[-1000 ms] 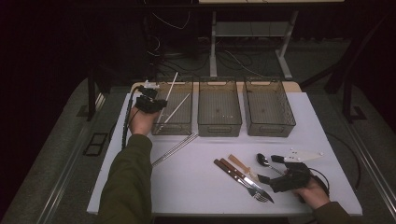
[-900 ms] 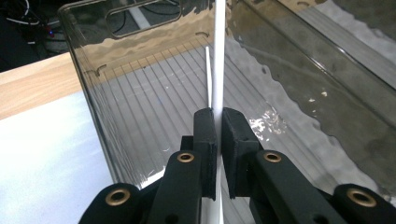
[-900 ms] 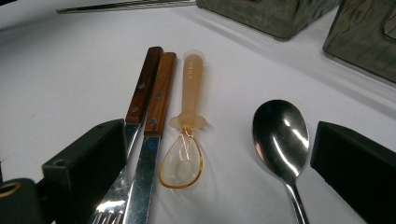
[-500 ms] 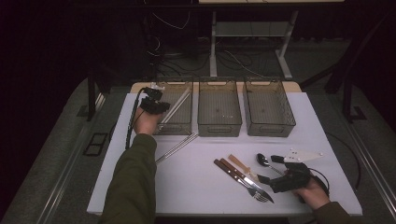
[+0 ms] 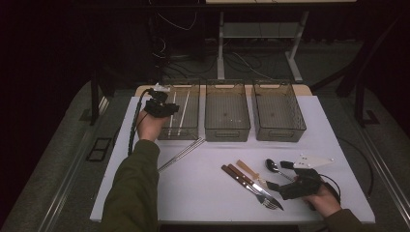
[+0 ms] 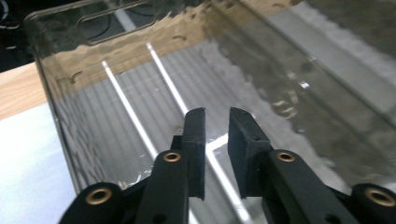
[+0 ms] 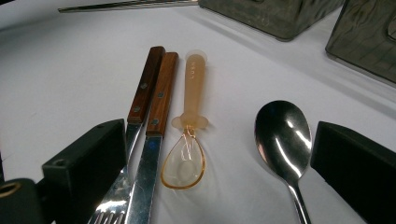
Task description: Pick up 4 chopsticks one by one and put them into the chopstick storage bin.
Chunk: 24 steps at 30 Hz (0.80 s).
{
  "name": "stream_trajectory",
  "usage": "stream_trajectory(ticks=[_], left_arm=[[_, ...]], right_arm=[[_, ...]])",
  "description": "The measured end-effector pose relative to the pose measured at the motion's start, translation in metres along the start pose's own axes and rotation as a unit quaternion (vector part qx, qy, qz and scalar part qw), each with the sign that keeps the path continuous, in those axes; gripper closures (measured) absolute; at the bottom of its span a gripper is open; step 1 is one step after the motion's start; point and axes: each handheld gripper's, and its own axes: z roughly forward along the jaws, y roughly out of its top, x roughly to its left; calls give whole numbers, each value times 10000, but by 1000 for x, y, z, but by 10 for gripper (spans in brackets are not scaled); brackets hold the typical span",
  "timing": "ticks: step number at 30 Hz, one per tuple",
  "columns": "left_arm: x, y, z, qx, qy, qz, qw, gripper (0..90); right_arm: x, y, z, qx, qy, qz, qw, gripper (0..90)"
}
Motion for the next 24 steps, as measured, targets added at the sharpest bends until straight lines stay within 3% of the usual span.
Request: stream_trajectory(ticks=[7, 12, 24], left_arm=[[-6, -4, -21, -195, -402, 35, 9990, 643], [-11, -13, -35, -307, -538, 21, 9981, 580], [-34, -33, -59, -377, -786, 396, 9954, 442]], right_arm=[[0, 0, 1, 14, -7, -11, 10000, 38], [1, 0, 1, 21, -7, -21, 10000, 38], [1, 0, 2, 29, -31, -11, 10000, 38]])
